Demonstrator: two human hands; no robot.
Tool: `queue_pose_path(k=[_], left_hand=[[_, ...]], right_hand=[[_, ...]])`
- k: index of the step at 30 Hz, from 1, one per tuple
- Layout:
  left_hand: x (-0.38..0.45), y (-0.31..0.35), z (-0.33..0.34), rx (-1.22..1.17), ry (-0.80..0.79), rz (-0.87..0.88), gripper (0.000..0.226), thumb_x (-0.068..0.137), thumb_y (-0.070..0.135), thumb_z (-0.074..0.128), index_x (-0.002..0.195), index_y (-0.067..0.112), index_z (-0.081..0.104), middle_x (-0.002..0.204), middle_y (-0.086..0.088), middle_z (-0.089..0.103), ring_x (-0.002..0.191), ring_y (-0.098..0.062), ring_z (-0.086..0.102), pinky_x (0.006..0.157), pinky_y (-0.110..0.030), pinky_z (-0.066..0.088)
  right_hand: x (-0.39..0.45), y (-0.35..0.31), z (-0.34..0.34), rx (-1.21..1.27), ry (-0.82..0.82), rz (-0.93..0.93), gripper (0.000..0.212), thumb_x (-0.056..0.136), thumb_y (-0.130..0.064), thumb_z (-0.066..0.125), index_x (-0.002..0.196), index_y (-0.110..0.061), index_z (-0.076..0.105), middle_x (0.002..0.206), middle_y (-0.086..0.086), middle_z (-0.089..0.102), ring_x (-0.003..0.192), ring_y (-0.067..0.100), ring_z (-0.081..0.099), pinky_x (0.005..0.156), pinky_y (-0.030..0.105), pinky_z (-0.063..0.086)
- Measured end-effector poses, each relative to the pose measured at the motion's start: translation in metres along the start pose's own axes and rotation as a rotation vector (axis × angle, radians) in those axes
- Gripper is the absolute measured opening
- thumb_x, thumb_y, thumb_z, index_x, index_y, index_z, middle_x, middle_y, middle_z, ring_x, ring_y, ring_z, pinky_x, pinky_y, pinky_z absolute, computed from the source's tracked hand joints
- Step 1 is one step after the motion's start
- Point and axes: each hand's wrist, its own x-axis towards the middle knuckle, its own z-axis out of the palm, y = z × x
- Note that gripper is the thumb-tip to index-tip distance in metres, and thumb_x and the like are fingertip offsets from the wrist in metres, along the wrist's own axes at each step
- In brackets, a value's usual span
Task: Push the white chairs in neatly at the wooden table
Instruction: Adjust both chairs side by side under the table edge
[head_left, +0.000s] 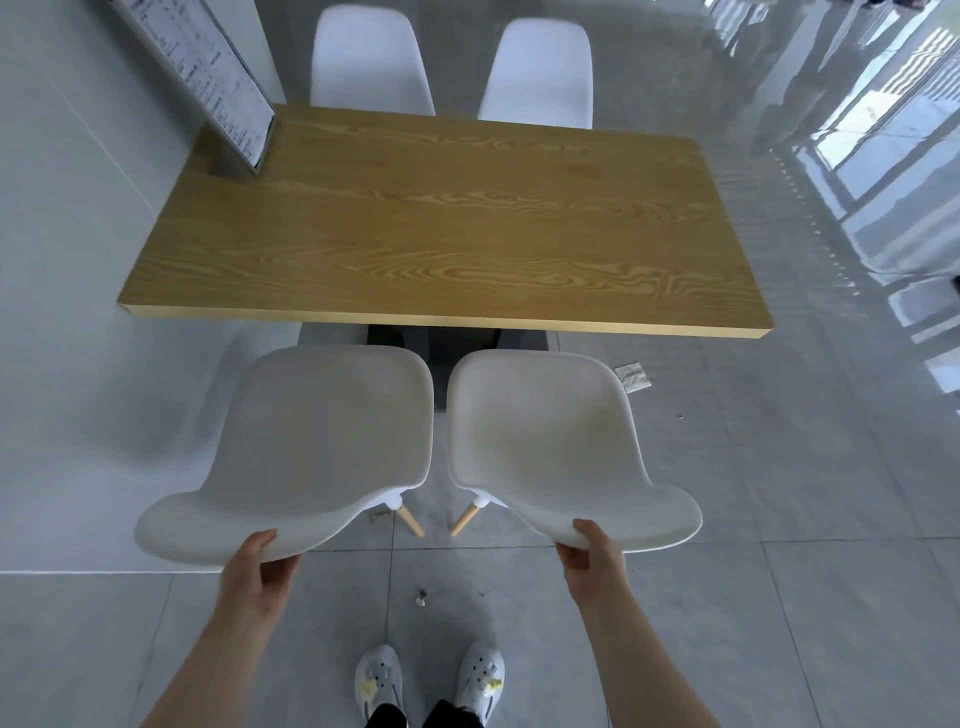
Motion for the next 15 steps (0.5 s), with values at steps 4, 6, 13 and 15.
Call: queue_pose_path(k=[4, 6, 13, 15], left_hand=[[-0.003, 0.001, 0.005, 0.033, 0.065, -0.005, 0.026, 0.088, 0.0, 0.047, 0.093, 0.023, 0.058, 0.097, 0.002, 0.062, 0.091, -0.015, 0.06, 0.059, -0.029, 0.059], [-0.007, 0.0, 0.007, 0.044, 0.075, -0.005, 0.024, 0.088, -0.001, 0.047, 0.09, 0.021, 0.057, 0.093, 0.002, 0.062, 0.087, -0.015, 0.059, 0.056, -0.028, 0.058], [-0.011, 0.001, 0.008, 0.042, 0.102, -0.023, 0.023, 0.089, -0.001, 0.046, 0.087, 0.02, 0.054, 0.09, 0.001, 0.061, 0.083, -0.014, 0.058, 0.05, -0.027, 0.057], [-0.009, 0.002, 0.008, 0.067, 0.115, -0.016, 0.019, 0.089, 0.0, 0.046, 0.086, 0.018, 0.053, 0.09, 0.0, 0.059, 0.081, -0.014, 0.058, 0.049, -0.027, 0.057]], right_hand=[[-0.001, 0.001, -0.001, 0.008, 0.017, 0.014, 0.037, 0.082, 0.008, 0.052, 0.114, -0.009, 0.053, 0.097, 0.007, 0.061, 0.085, 0.024, 0.061, 0.053, 0.027, 0.058], [-0.001, 0.002, -0.002, 0.016, 0.011, 0.016, 0.041, 0.082, 0.008, 0.052, 0.118, -0.011, 0.05, 0.098, 0.006, 0.061, 0.086, 0.023, 0.061, 0.053, 0.027, 0.058], [0.001, 0.001, -0.007, 0.015, -0.003, 0.008, 0.04, 0.083, 0.008, 0.052, 0.118, -0.011, 0.05, 0.095, 0.007, 0.06, 0.084, 0.023, 0.06, 0.051, 0.027, 0.057], [0.002, 0.002, -0.007, 0.0, -0.003, 0.01, 0.04, 0.083, 0.007, 0.053, 0.118, -0.01, 0.051, 0.099, 0.007, 0.06, 0.085, 0.023, 0.061, 0.053, 0.028, 0.058]])
